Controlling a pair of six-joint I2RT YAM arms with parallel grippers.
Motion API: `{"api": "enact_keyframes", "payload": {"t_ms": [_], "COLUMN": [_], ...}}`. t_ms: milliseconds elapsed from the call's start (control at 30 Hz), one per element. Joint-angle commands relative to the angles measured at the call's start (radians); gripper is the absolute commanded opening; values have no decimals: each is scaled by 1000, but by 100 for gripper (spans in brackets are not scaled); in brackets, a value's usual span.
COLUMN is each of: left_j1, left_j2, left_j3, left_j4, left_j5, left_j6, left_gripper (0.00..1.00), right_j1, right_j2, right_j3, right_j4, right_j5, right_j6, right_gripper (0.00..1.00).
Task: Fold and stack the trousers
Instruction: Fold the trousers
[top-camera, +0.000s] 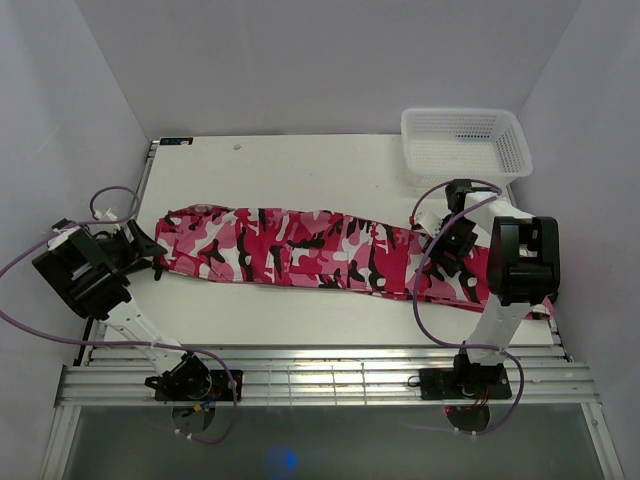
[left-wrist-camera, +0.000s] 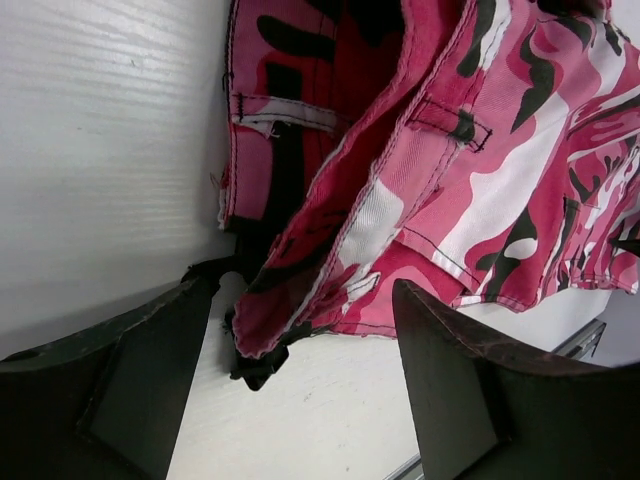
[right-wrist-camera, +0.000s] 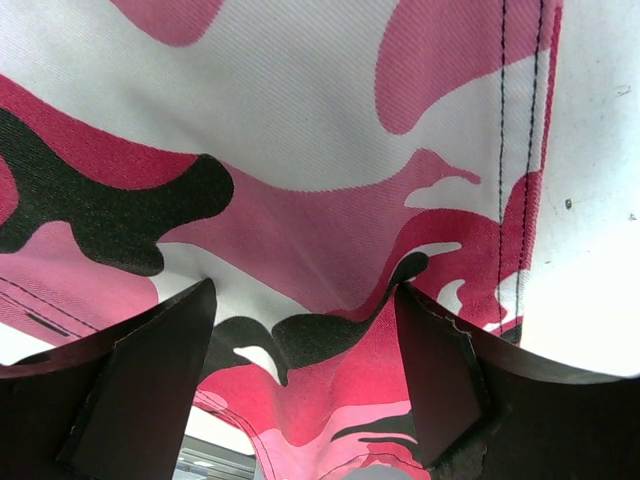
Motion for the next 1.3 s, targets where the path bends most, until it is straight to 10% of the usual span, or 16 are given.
{"api": "enact_keyframes", "payload": {"t_ms": [0,367,700,1067,1267], "left_j1": [1,4,-6,17,20], "left_j2": [49,43,163,109,72], "left_j3": [15,74,122,98,234], "left_j4": [52,104,-176,-321,-409], "left_j5": [24,79,111,89,261], "left_j6": [42,119,317,417,392], "left_gripper": [84,87,81,55,17], "right_j1": [8,13,17,17,17], "right_j2": [41,40,40,45,38], "right_j3": [-7,-10,-7,7,-1], "right_j4": [-24,-33,-38,-36,-38], "right_j5": [-67,-71,-74,-70,-64], "right_j6": [-9,-12,-2,-10,-18], "right_gripper": [77,77,77,77,74]}}
